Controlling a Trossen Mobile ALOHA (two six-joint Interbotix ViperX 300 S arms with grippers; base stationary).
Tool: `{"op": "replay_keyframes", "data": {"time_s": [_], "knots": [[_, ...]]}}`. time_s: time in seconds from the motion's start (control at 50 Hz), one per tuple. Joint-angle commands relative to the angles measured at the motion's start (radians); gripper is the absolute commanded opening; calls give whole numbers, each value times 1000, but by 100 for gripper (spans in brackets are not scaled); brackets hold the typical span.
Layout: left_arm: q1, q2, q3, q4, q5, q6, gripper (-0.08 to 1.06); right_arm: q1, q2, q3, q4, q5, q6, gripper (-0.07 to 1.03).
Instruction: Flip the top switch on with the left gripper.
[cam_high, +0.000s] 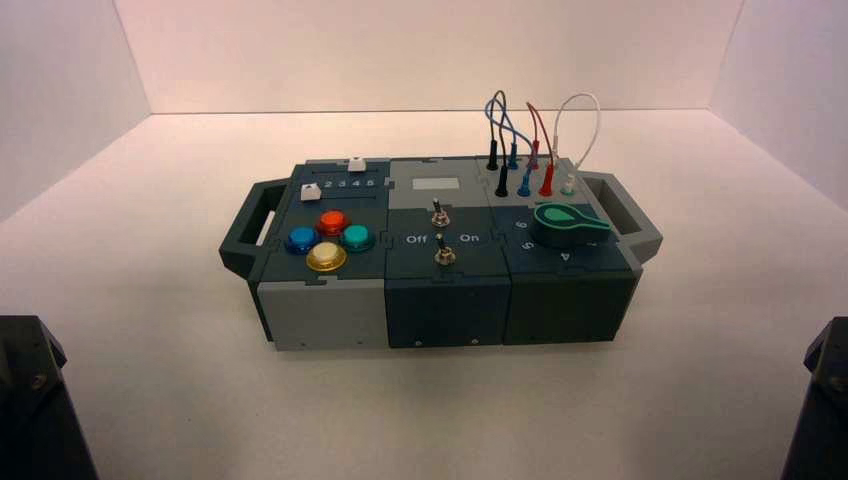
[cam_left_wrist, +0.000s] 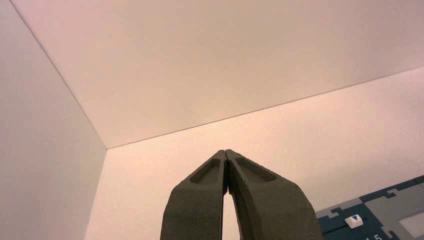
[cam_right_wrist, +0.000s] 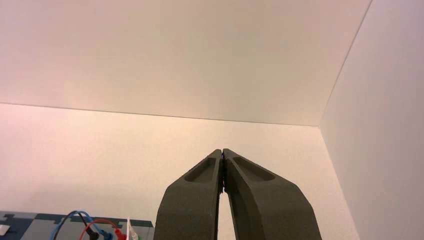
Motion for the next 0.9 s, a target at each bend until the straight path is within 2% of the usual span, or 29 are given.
{"op": "replay_keyframes", "data": {"time_s": [0.02, 0.3, 0.42, 0.52, 0.64, 0.76, 0.9], "knots": [[-3, 2, -17, -2, -11, -2, -3, -2, 3, -17, 2, -11, 2, -2], [-3, 2, -18, -2, -14, 2, -3, 0, 6, -20, 2, -12, 2, -2], [-3, -2, -26, -2, 8, -3, -3, 0, 5, -28, 11, 14, 2, -2], [-6, 2, -57, -8, 86, -5, -3, 2, 5, -43, 38, 57, 2, -2], [-12, 5, -114, -25, 229, -18, -3, 12, 6, -71, 54, 126, 2, -2], [-15, 6, -158, -41, 376, -49, -3, 40, 12, -107, 54, 232, -2, -2], [-15, 14, -192, -41, 518, -80, -3, 78, 46, -149, 54, 368, -5, -2]]}}
